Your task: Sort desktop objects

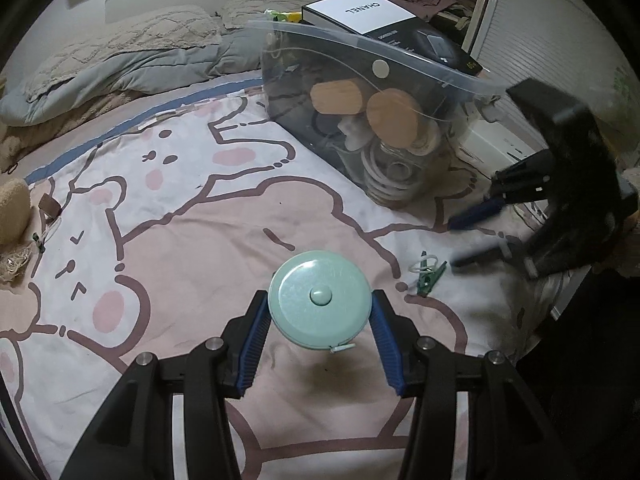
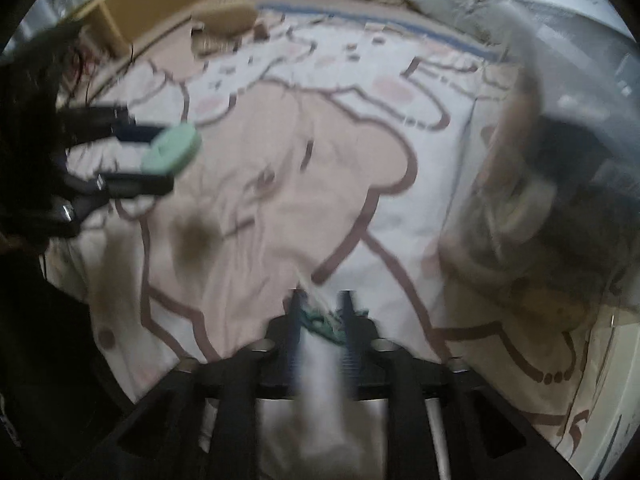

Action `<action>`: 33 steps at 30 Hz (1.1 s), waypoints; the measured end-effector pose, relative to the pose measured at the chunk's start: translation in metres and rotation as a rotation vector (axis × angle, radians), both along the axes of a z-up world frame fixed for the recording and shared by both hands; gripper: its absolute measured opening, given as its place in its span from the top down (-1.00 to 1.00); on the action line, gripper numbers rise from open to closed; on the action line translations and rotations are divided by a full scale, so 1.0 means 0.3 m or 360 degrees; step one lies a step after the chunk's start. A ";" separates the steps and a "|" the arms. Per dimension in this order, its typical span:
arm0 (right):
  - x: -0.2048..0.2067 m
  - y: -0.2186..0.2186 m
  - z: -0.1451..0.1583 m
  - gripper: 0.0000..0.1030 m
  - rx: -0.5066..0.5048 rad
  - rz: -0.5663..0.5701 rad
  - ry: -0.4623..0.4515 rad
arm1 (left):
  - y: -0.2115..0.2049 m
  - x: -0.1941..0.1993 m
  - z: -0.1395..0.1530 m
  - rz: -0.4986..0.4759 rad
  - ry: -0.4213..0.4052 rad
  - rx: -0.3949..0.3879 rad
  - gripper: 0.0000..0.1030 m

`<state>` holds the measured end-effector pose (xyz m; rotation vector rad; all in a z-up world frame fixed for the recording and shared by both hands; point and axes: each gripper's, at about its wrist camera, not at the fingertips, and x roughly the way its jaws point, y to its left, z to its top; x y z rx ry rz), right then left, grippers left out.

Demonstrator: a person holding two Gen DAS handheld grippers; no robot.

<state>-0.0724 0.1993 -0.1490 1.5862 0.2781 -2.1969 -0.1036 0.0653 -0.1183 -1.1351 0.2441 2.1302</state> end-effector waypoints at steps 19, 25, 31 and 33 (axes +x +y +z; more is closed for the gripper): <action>-0.029 -0.011 -0.028 0.93 0.0035 0.0016 0.0078 | -0.019 -0.023 0.020 0.0040 -0.0026 0.0058 0.03; -0.020 0.043 0.152 0.93 -0.0147 -0.0111 0.0242 | -0.019 -0.020 0.050 0.0047 -0.0004 0.0071 0.03; 0.017 0.101 0.342 0.93 -0.0360 -0.0211 0.0452 | -0.008 -0.019 0.082 0.0048 0.0013 0.0078 0.03; 0.021 0.135 0.408 0.93 -0.0400 -0.0262 0.0552 | -0.001 -0.018 0.099 0.0049 0.0027 0.0078 0.03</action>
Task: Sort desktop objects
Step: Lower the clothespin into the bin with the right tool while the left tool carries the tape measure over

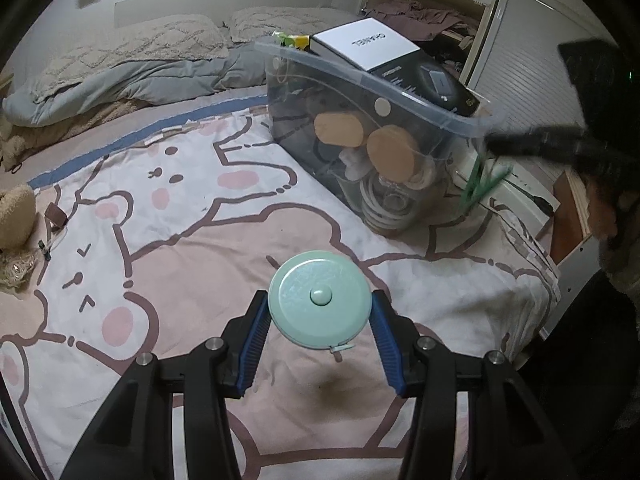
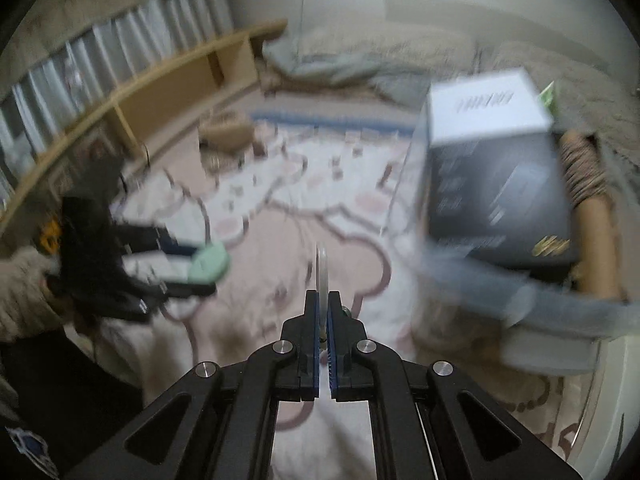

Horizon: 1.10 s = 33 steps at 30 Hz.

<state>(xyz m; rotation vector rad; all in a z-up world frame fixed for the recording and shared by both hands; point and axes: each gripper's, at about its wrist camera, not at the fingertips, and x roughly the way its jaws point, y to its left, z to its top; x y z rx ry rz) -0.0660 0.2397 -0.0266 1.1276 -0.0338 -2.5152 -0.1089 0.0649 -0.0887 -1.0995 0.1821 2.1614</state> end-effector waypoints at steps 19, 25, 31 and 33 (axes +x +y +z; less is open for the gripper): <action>-0.069 0.462 0.159 0.93 0.0099 -0.0841 0.0265 | 0.123 -0.007 0.144 -0.0064 0.0068 0.0106 0.03; -0.113 0.508 0.096 0.93 0.0340 -0.0973 0.0132 | 0.164 -0.001 0.158 -0.0102 0.0073 0.0120 0.03; -0.170 0.533 0.036 0.93 0.0478 -0.1038 0.0025 | 0.180 0.000 0.162 -0.0117 0.0068 0.0133 0.03; -0.195 0.535 0.024 0.93 0.0568 -0.1056 0.0017 | 0.182 -0.001 0.165 -0.0115 0.0068 0.0136 0.03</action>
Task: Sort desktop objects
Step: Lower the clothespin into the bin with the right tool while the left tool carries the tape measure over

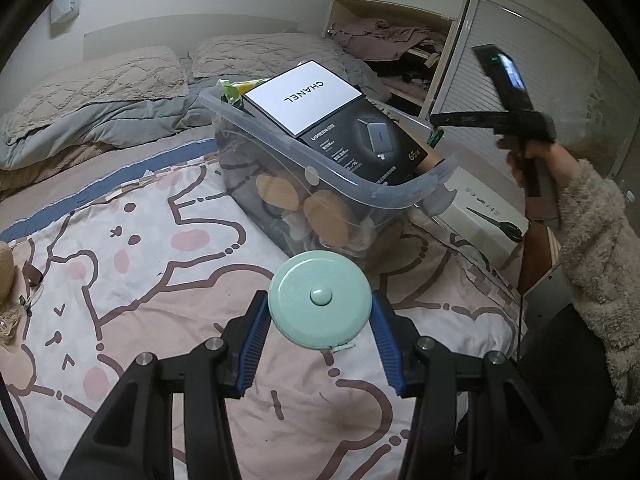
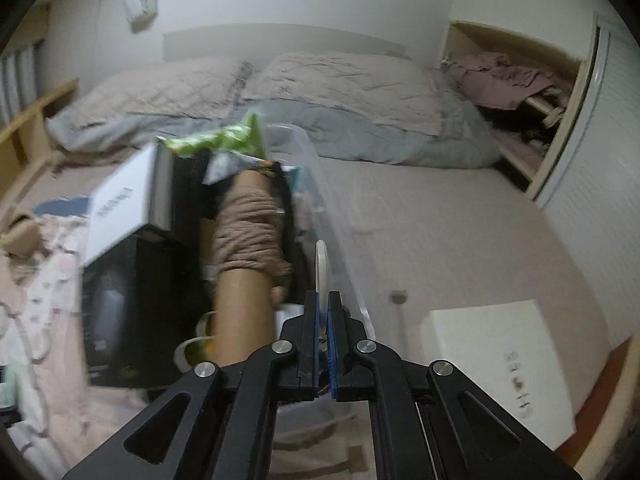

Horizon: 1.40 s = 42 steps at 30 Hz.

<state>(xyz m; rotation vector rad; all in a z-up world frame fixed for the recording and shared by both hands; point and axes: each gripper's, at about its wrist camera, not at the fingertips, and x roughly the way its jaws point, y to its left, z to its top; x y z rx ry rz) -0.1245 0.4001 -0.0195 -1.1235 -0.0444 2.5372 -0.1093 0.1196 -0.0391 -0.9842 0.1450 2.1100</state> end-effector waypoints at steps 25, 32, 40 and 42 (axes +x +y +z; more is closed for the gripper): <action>0.044 0.030 0.055 0.91 -0.0282 -0.0023 0.0068 | 0.043 -0.011 0.047 -0.0019 0.0010 0.0065 0.03; 0.077 0.041 0.092 0.91 -0.0344 -0.0019 0.0198 | 0.128 -0.054 0.132 -0.0033 0.0061 0.0085 0.03; 0.108 0.065 0.138 0.91 -0.0499 0.0000 0.0372 | 0.294 -0.128 0.261 -0.0079 0.0145 0.0179 0.03; 0.103 0.064 0.137 0.91 -0.0545 0.0031 0.0394 | 0.340 -0.153 0.287 -0.0085 0.0165 0.0179 0.03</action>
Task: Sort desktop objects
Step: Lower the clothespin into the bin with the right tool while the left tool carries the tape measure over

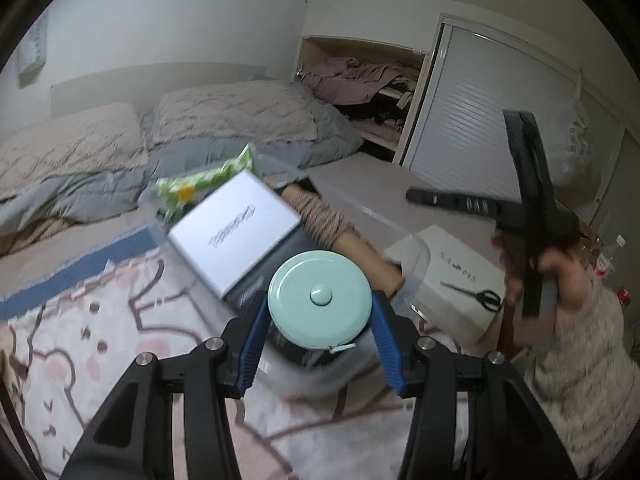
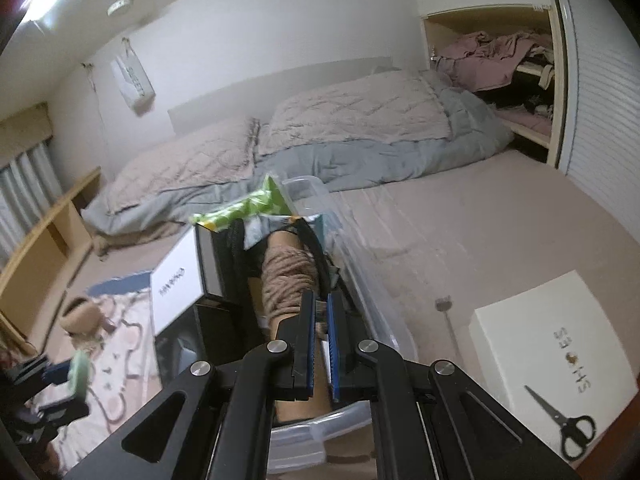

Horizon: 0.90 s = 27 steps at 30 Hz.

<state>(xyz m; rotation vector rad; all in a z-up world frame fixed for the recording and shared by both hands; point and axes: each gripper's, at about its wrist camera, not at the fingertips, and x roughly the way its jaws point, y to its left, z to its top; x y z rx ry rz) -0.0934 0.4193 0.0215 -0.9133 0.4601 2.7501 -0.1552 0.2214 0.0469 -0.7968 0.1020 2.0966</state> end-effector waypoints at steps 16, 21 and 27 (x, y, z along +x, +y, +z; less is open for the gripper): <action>-0.062 0.047 -0.061 0.91 -0.0145 0.0003 -0.0034 | 0.457 -0.434 0.131 0.0143 -0.0040 -0.0351 0.03; -0.075 0.050 -0.078 0.91 -0.0155 0.0035 -0.0046 | 0.576 -0.532 0.079 0.0193 -0.0074 -0.0472 0.03; -0.082 0.089 -0.100 0.90 -0.0161 0.0002 -0.0073 | 0.651 -0.654 0.015 0.0312 -0.0176 -0.0505 -0.31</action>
